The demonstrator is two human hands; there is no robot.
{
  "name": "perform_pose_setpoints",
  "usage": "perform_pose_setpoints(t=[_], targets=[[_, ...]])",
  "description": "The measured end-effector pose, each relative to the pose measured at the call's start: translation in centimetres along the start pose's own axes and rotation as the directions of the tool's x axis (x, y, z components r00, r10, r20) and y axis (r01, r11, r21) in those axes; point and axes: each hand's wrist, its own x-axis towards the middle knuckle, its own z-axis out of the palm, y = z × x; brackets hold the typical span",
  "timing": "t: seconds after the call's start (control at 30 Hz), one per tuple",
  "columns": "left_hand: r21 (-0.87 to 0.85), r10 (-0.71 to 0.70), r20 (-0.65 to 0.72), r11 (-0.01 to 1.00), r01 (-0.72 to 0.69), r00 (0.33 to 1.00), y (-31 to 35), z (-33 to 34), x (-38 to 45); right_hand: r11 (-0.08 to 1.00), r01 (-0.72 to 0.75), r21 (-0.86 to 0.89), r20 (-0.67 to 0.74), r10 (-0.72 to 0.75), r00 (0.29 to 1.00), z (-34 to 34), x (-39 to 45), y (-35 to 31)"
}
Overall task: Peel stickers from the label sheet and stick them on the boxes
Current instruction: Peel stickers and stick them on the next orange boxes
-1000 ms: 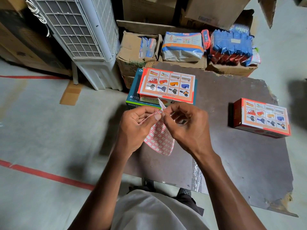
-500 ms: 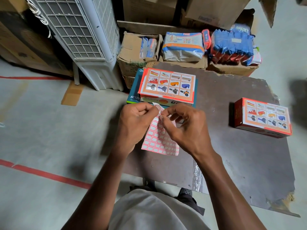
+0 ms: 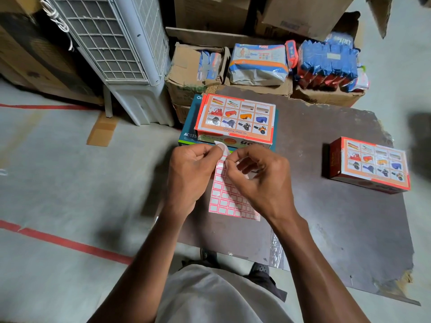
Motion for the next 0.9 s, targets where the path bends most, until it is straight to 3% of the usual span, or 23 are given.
perform_pose_setpoints(t=[0.13,0.3,0.63,0.9], targets=[[-0.038,0.006,0.083,0.999,-0.003,0.997,-0.2,-0.2,0.1,0.997,-0.032,0.077,-0.011,0.033,0.999,-0.3,0.2,0.0],[-0.230,0.013,0.306,0.971,0.060,0.952,-0.7,-1.0,0.1,0.993,-0.051,0.102,-0.084,0.059,0.995,-0.8,0.4,0.0],[-0.236,-0.015,0.194,0.970,0.062,0.981,-0.7,-0.3,0.3,0.999,0.038,0.013,-0.129,-0.036,0.991,-0.8,0.7,0.2],[-0.345,-0.008,0.183,0.936,0.072,0.983,-0.7,-0.1,0.4,0.992,0.108,-0.067,-0.098,-0.115,0.989,-1.3,1.1,0.8]])
